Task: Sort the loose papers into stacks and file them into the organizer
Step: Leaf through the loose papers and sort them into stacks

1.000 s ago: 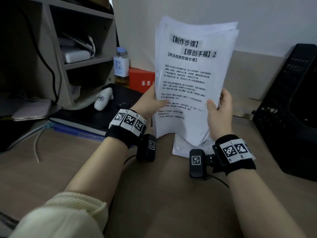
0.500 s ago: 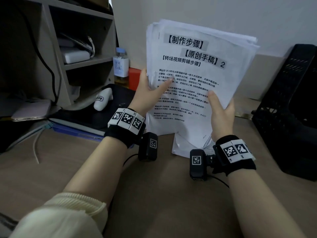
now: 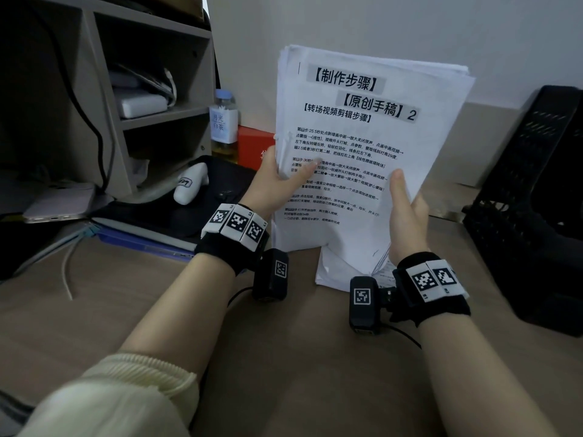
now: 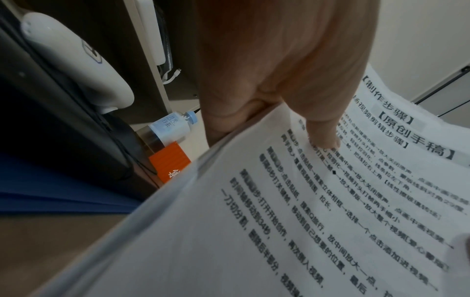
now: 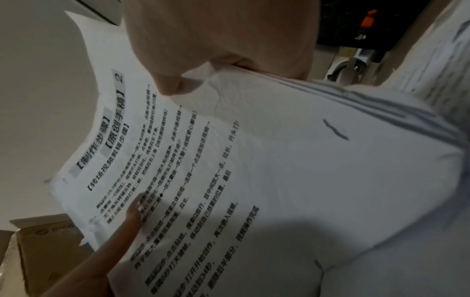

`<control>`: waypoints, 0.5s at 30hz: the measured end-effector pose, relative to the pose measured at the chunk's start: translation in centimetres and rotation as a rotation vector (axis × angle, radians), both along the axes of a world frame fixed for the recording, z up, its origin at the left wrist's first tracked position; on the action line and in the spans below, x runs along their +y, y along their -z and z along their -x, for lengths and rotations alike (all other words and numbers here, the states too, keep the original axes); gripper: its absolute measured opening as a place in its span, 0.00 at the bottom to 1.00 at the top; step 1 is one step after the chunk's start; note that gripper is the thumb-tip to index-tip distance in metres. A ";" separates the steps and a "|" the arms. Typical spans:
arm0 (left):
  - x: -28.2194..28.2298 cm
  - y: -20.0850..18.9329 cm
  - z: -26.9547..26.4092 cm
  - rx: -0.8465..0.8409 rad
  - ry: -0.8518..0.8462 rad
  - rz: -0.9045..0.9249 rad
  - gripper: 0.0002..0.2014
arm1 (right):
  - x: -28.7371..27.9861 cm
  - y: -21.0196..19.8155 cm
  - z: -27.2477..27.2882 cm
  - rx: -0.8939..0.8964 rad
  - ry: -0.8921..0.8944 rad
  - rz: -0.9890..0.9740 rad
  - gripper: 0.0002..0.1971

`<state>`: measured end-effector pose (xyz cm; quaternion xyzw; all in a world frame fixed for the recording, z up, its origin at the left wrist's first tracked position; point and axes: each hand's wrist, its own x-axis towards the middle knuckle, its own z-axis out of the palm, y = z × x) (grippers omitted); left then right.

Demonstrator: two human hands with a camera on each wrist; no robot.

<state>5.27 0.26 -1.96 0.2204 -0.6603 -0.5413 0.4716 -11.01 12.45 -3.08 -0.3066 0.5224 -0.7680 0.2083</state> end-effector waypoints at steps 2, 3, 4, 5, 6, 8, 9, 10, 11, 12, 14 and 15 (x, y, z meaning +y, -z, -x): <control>-0.3 0.6 -0.1 -0.050 0.042 0.004 0.35 | -0.1 0.4 0.2 0.009 -0.024 -0.009 0.20; -0.4 0.8 -0.2 -0.092 0.067 0.002 0.32 | -0.1 0.7 0.3 0.008 -0.034 -0.007 0.15; -0.5 0.9 -0.2 -0.137 0.096 -0.005 0.27 | -0.1 0.9 0.4 0.007 -0.047 -0.002 0.10; -0.6 1.1 -0.3 -0.176 0.124 -0.011 0.23 | -0.1 1.0 0.5 0.009 -0.057 0.002 0.08; -0.5 1.2 -0.3 -0.202 0.137 -0.022 0.21 | -0.1 1.1 0.5 0.015 -0.064 0.003 0.06; -0.1 1.2 -0.2 -0.209 0.110 -0.058 0.18 | -0.1 1.0 0.5 0.035 -0.055 -0.001 0.04; 0.0 1.2 0.0 -0.196 0.086 -0.071 0.17 | -0.2 1.1 0.4 0.048 -0.036 0.000 0.03; 0.1 1.2 0.1 -0.177 0.064 -0.080 0.17 | -0.4 1.1 0.4 0.063 -0.012 0.006 0.03; 0.2 1.0 0.2 -0.158 0.046 -0.085 0.18 | -0.5 1.2 0.4 0.080 0.010 0.015 0.03; 0.2 0.9 0.2 -0.145 0.032 -0.089 0.19 | -0.5 1.1 0.2 0.096 0.029 0.023 0.04; 0.2 0.7 0.2 -0.119 0.024 -0.091 0.20 | -0.5 0.9 0.0 0.125 0.052 0.055 0.04; 0.2 0.6 0.2 -0.104 0.023 -0.089 0.20 | -0.5 0.7 -0.1 0.135 0.058 0.074 0.04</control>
